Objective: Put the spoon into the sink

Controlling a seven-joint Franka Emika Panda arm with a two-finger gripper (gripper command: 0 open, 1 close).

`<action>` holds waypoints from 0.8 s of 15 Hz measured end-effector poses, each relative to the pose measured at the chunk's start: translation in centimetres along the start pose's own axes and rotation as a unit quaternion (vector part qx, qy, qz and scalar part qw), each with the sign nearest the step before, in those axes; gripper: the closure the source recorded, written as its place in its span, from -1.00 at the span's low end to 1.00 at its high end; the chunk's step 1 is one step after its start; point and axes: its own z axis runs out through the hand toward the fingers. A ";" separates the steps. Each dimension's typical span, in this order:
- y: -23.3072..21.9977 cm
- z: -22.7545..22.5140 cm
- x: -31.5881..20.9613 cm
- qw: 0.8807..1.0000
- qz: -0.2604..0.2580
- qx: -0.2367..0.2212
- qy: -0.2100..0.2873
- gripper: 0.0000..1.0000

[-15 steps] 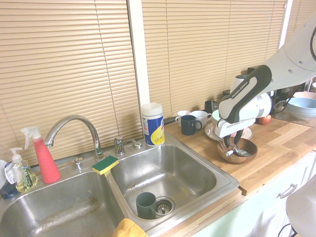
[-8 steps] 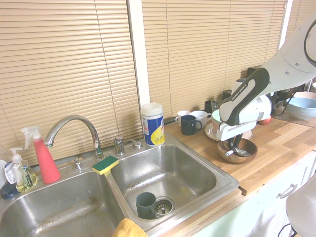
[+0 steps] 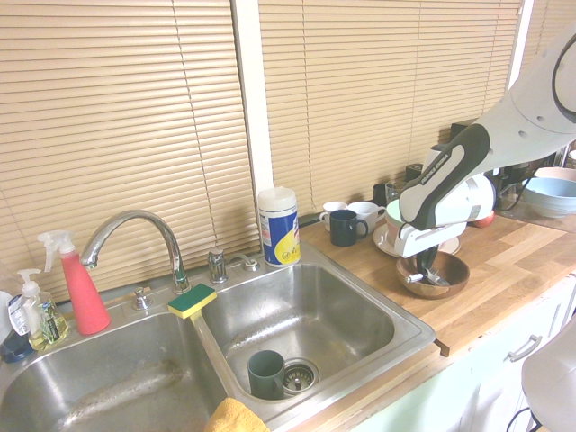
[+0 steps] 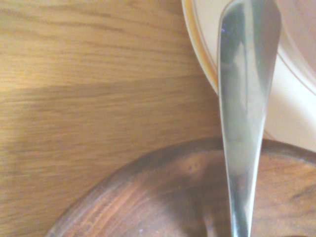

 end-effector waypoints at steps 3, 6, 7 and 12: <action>0.4 -0.6 0.3 1.000 0.001 0.012 0.001 1.00; 0.3 -3.1 0.6 0.999 -0.003 0.028 0.016 1.00; 0.1 -4.1 0.5 0.999 -0.005 0.032 0.021 1.00; -3.5 -11.0 -2.6 0.997 -0.041 0.036 0.053 1.00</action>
